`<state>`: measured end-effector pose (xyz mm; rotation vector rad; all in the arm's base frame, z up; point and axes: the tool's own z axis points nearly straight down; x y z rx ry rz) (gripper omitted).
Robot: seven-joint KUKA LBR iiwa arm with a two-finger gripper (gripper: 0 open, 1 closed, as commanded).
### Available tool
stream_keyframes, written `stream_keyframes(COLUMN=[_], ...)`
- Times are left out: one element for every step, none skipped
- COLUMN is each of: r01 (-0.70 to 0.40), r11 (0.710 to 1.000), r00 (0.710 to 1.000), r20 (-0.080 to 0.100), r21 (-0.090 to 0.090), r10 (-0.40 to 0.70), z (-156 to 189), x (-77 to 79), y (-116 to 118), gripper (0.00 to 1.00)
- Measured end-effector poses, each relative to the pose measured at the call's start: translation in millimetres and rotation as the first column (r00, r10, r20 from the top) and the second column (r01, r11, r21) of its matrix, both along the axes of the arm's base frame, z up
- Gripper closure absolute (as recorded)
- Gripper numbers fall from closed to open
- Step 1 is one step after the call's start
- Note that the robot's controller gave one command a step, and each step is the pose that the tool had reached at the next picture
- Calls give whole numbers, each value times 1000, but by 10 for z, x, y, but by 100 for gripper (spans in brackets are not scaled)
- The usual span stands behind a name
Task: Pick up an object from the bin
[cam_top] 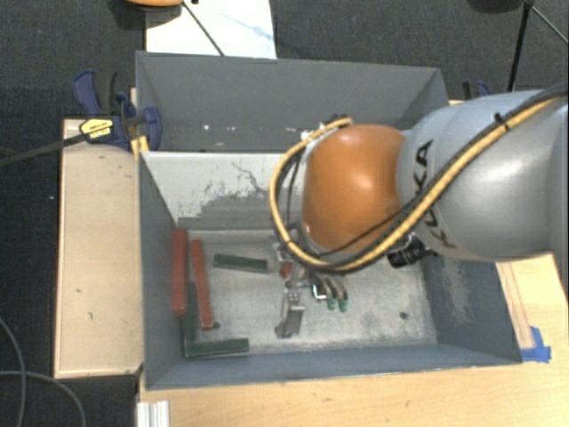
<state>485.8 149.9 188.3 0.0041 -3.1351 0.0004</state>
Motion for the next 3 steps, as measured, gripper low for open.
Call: stream_keyframes(r01=[5,-51,-105], r11=[1000,999,994], r00=[1000,999,994], r20=[7,16,3], r21=[1,2,0], r10=[-5,51,105], z=[37,-350,-599], x=[20,73,388], y=[-7,264,566], gripper=[0,0,0])
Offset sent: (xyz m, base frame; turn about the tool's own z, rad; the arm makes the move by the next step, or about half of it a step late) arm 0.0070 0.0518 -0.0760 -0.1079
